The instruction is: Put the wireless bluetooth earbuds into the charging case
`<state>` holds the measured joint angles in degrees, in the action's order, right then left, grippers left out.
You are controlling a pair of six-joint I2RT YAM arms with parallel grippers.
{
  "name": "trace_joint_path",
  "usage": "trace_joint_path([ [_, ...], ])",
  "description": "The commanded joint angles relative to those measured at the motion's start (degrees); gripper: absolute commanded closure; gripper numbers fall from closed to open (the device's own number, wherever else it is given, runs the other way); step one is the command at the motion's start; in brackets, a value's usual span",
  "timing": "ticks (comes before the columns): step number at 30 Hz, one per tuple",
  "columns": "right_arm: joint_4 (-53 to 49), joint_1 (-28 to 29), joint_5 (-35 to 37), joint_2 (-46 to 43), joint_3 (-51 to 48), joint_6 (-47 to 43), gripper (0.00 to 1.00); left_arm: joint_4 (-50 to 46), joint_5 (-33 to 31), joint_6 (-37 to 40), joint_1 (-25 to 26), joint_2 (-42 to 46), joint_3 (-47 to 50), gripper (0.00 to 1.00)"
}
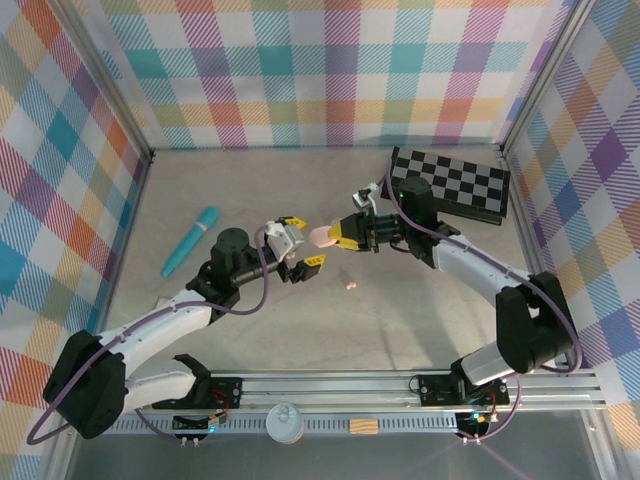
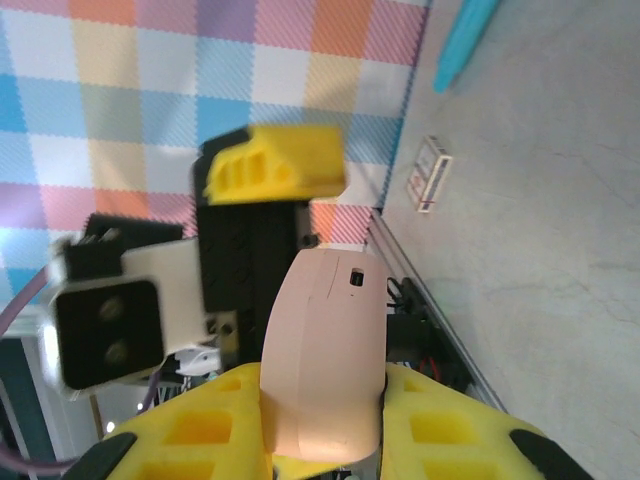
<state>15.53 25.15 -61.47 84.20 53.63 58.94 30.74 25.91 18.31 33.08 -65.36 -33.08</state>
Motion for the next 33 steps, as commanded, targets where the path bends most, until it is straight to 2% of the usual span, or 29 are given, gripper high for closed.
trace_joint_path([
  [1,9.21,-0.66,-4.12,-1.93,-0.81,6.39,0.84,20.71,5.58,-7.64,-1.22,-3.12,1.37,0.17],
  [6,18.12,-1.79,-6.1,-1.96,-1.68,14.19,0.86,39.7,9.36,-13.65,-2.79,-10.46,3.45,0.16],
  [9,20.18,-1.93,-6.64,-2.37,-2.36,16.54,0.87,46.64,11.97,-15.88,-3.29,-14.54,3.04,0.18],
  [16,27.57,-1.94,-5.74,-2.38,-3.24,21.9,0.88,46.43,16.57,-15.68,-3.2,-15.93,0.83,0.24],
  [22,32.57,-1.93,-4.73,-1.51,-3.93,26.28,0.9,46.47,17.89,-16.26,-3.15,-15.85,0.15,0.38],
  [33,44.93,-1.88,-2.72,1.09,-5.28,36.59,0.93,46.77,19.26,-17.76,-3.2,-15.96,-2.23,0.41],
])
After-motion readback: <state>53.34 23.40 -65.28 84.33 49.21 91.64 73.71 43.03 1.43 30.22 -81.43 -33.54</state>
